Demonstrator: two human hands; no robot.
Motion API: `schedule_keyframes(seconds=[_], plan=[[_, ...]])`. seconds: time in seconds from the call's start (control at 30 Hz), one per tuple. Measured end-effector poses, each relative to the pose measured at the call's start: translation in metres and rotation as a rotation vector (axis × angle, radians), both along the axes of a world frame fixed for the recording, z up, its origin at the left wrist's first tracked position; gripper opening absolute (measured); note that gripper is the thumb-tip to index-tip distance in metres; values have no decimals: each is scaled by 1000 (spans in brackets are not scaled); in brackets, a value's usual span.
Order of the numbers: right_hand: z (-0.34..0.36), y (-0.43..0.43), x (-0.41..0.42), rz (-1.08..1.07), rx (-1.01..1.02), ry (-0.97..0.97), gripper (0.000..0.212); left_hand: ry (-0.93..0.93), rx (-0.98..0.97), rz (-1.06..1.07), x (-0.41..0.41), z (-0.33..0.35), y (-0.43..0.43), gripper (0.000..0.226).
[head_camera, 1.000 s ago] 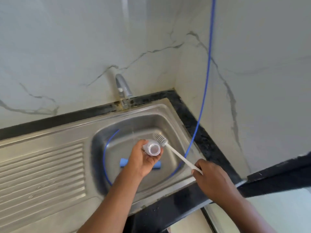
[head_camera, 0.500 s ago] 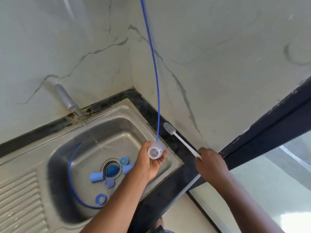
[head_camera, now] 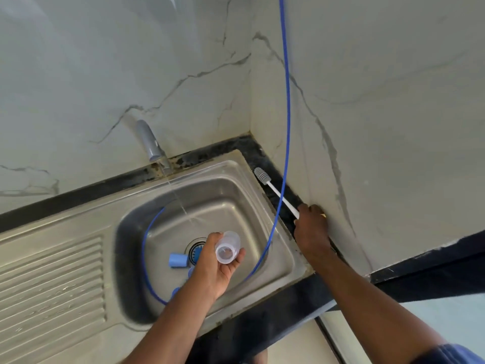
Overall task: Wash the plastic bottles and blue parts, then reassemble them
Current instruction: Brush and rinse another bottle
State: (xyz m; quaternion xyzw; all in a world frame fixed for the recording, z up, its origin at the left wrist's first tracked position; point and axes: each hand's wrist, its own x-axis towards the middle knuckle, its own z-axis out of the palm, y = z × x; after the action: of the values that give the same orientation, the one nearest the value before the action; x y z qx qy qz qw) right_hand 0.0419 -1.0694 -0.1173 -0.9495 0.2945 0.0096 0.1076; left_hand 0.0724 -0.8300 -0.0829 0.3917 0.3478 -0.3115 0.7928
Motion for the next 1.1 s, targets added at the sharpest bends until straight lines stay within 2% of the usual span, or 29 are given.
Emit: schedule_keyframes(seconds=[0.1,0.43,0.53,0.63,0.7,0.77,0.87,0.97,1.1], plan=[[-6,1,2,3,-67,-18,28,14,-2,23,0,-3,12,58],[5,9,1,38,-211,-25,26,-3,-22,-6,7,-3,26,60],[20,18,-5,-23,-139,-175,19,-15,-29,6,13,-4,33,56],[36,34,-18,-124,-86,-426,10,-26,-40,3,20,-5,43,51],[45,53,-21,-74,-45,-556,9,-39,-34,-8,26,-5,49,42],[47,79,-10,49,61,-606,13,-69,9,-11,37,-8,55,34],[47,125,29,145,360,-447,6,-158,112,-33,68,-12,64,37],[39,160,80,106,701,-220,9,-220,91,-60,105,-11,73,30],[34,190,143,-66,1204,-92,26,-324,134,-94,150,-15,82,20]])
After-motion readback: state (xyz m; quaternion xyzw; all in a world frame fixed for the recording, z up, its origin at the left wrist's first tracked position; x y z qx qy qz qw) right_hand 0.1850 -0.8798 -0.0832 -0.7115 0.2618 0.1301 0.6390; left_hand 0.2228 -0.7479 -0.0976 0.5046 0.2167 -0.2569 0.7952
